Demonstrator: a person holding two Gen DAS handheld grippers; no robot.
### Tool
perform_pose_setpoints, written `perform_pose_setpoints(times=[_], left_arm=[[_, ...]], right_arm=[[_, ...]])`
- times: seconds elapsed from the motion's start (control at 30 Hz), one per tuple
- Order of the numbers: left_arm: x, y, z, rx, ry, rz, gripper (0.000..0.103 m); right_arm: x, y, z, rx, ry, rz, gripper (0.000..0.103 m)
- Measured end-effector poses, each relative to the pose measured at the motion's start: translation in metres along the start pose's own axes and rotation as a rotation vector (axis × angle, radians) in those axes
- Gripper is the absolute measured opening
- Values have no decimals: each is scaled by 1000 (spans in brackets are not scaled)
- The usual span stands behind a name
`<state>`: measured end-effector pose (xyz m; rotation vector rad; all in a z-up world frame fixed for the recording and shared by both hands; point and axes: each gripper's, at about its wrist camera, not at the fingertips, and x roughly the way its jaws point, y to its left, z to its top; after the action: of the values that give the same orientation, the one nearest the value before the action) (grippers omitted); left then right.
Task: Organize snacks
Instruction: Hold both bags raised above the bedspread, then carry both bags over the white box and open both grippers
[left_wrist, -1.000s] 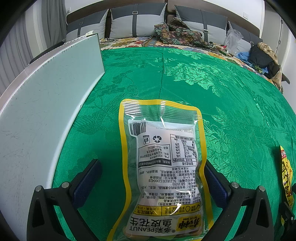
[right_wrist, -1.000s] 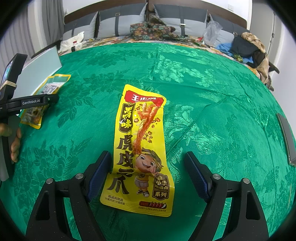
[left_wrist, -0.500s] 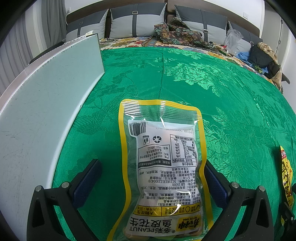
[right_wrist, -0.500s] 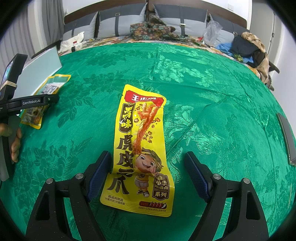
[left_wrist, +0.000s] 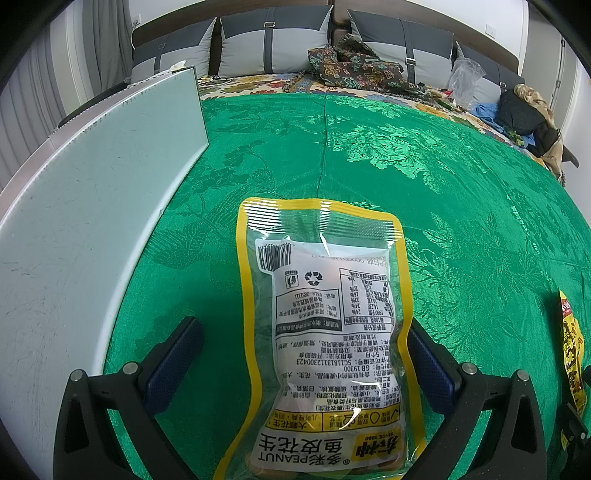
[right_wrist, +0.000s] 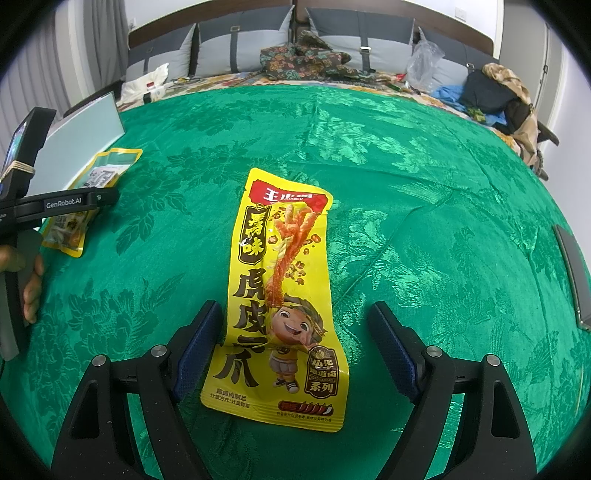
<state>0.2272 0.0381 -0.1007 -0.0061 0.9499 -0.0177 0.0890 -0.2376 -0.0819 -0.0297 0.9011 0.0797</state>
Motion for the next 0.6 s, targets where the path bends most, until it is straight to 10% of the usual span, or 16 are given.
perform_pose_setpoints(times=[0.4,0.47,0.53,0.6], left_arm=[[2,-2,4,54,51,-30,103],[-2,-1,7,82,85,-56,87],[-12,-5,5,115,73,-70,59],[-18,-5,-1,118,106,-78,57]], right_arm=[[0,-1,0,3,2,1,85],[1,0,1,-14,25,8,80],[-2,1,4,-24,40,24,54],[-3,-5,9,18,79,73,54]])
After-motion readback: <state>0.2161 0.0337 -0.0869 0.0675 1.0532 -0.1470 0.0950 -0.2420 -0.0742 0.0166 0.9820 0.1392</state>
